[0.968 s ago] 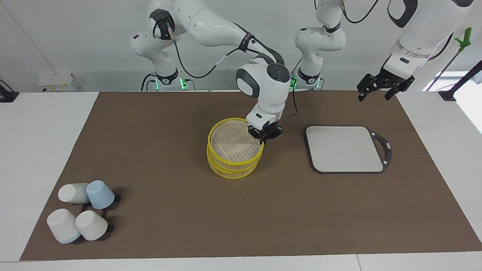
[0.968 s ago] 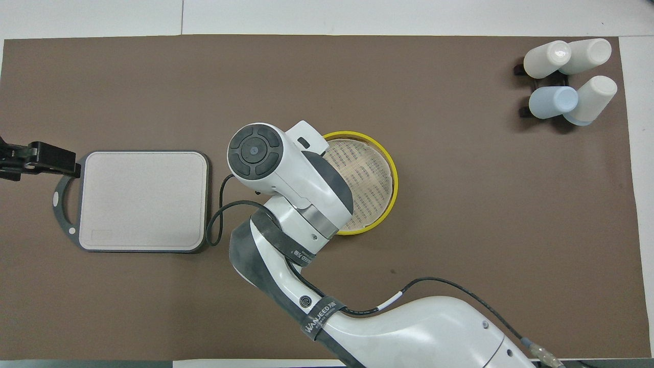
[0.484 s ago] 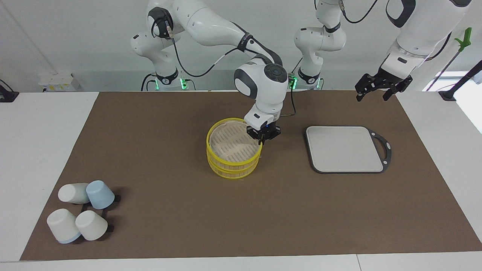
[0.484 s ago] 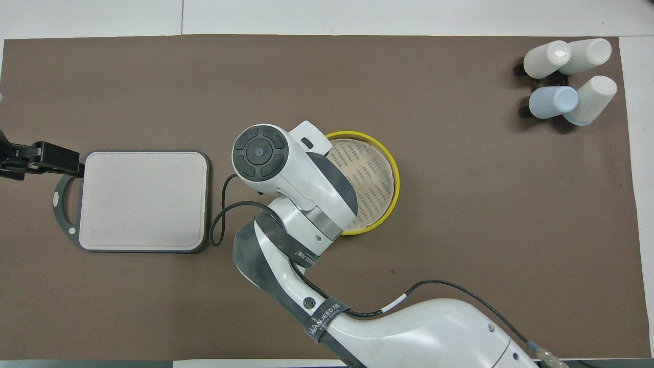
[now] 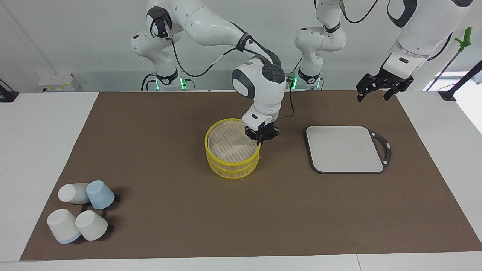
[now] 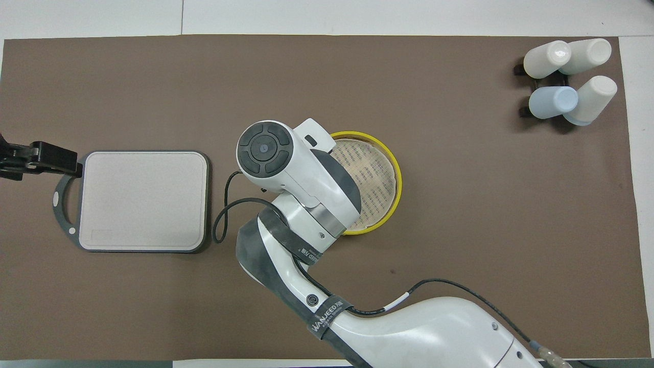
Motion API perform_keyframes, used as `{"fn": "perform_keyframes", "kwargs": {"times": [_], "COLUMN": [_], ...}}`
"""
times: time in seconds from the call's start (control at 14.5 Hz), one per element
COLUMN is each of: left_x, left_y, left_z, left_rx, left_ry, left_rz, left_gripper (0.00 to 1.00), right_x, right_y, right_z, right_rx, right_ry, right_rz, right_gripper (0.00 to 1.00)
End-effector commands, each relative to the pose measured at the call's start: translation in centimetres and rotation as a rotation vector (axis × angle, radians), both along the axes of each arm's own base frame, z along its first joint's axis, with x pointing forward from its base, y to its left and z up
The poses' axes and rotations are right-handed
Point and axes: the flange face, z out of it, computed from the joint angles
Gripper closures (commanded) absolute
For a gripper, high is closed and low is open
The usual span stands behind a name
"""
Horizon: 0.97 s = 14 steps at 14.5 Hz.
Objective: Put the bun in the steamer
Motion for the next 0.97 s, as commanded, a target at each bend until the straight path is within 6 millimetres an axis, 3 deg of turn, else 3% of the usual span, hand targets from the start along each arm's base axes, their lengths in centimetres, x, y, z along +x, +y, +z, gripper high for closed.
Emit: {"fn": "perform_keyframes", "kwargs": {"times": [0.0, 0.07, 0.14, 0.21, 0.41, 0.62, 0.9], "left_x": [-0.3, -0.3, -0.4, -0.3, -0.4, -0.3, -0.3], "left_y": [0.1, -0.1, 0.0, 0.0, 0.1, 0.0, -0.2], "left_z": [0.1, 0.1, 0.0, -0.1, 0.0, -0.1, -0.1], "left_rx": [-0.016, -0.016, -0.016, -0.016, -0.016, -0.016, -0.016], "left_ry": [-0.017, -0.017, -0.011, -0.012, -0.014, -0.012, -0.012], "left_rz": [-0.010, -0.014, -0.014, -0.015, -0.012, -0.012, -0.017], "left_gripper": [0.00, 0.00, 0.00, 0.00, 0.00, 0.00, 0.00], "right_x": [0.3, 0.4, 0.4, 0.5, 1.8, 4.7, 7.5], "right_y": [-1.4, -1.5, -1.6, -1.5, -3.2, -11.4, -24.1], "right_z": [0.0, 0.0, 0.0, 0.3, 4.2, 11.2, 16.2], "right_rx": [-0.006, -0.008, -0.009, -0.003, 0.026, 0.033, 0.013], "right_ry": [-0.004, -0.002, -0.002, -0.011, -0.053, -0.099, -0.073], "right_rz": [0.021, 0.019, 0.019, 0.024, 0.093, 0.162, 0.173], "right_gripper": [1.00, 0.70, 0.09, 0.00, 0.00, 0.00, 0.00]}}
